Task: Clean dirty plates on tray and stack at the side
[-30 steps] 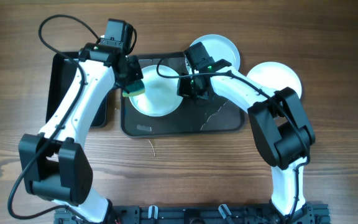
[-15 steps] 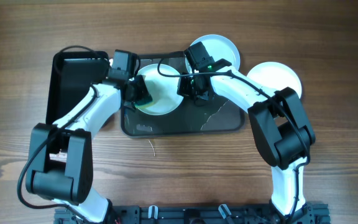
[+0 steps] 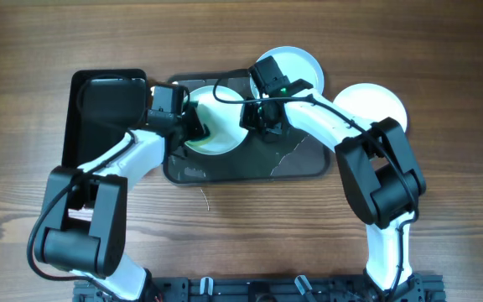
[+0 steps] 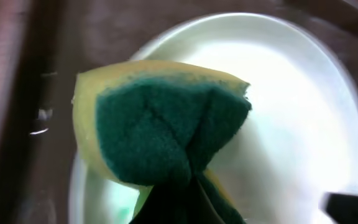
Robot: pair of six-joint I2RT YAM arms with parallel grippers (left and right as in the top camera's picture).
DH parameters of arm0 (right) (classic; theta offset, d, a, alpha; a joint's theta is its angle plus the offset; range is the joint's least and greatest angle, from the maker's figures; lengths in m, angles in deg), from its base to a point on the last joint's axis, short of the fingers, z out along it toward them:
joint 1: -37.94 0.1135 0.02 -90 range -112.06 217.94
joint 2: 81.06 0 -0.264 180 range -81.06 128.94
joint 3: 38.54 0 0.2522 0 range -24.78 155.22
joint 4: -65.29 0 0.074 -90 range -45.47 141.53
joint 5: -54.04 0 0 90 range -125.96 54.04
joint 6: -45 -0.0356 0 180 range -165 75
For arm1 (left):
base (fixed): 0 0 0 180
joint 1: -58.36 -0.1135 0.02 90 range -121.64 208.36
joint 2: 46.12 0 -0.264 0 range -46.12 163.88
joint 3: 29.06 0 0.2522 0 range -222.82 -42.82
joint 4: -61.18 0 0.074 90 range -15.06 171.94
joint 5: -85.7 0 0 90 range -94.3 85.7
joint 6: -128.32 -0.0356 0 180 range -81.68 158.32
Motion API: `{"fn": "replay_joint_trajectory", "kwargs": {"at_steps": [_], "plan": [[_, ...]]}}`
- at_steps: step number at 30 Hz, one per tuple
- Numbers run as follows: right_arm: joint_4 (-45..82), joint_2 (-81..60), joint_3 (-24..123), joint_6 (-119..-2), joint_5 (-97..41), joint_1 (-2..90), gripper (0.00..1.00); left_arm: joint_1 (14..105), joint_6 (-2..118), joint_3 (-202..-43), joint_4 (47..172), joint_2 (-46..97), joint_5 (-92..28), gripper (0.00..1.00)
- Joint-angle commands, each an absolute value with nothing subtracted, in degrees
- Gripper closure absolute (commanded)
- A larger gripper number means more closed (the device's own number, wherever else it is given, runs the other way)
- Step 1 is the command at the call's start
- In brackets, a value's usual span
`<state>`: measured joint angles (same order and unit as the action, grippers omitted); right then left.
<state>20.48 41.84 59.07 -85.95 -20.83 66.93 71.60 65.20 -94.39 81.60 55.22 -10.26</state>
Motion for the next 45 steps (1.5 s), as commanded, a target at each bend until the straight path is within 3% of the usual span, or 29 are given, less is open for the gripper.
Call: {"fn": "replay_joint_trajectory", "kwargs": {"at_steps": [1, 8, 16, 20, 26, 33, 37, 41, 45], "plan": [[19.74, 43.13, 58.77, -86.47, -24.02, 66.82, 0.96, 74.02, 63.58, -93.47, 78.06, 56.01, -21.56, 0.96], [19.76, 43.13, 58.77, -85.88, -23.91, 66.82, 0.96, 72.86, 62.79, -93.54, 78.47, 55.98, -14.32, 0.96], [20.00, 43.13, 58.77, -85.86, -23.67, 66.82, 0.96, 72.56, 63.23, -95.64, 92.24, 55.98, 10.44, 0.96], [20.03, 43.13, 58.77, -85.88, -23.47, 66.82, 0.96, 72.78, 63.21, -99.35, 98.56, 55.94, 7.93, 0.96], [19.96, 43.13, 58.77, -85.60, -23.47, 66.82, 0.96, 72.71, 60.74, -109.76, 109.10, 54.65, -5.60, 0.96], [19.52, 42.84, 58.79, -81.40, -20.17, 66.82, 0.95, 72.08, 59.10, -126.98, 128.90, 54.26, -6.13, 0.96], [17.21, 40.72, 58.79, -78.10, -20.00, 66.82, 0.96, 70.57, 59.12, -130.87, 132.88, 54.26, -6.00, 0.96], [12.27, 35.96, 58.79, -75.50, -26.66, 66.87, 0.96, 68.30, 59.36, -130.85, 132.92, 54.32, -6.00, 0.96], [6.58, 29.20, 58.79, -73.36, -42.18, 68.38, 0.96, 67.12, 59.36, -130.85, 132.61, 54.34, -6.00, 0.96]]}}
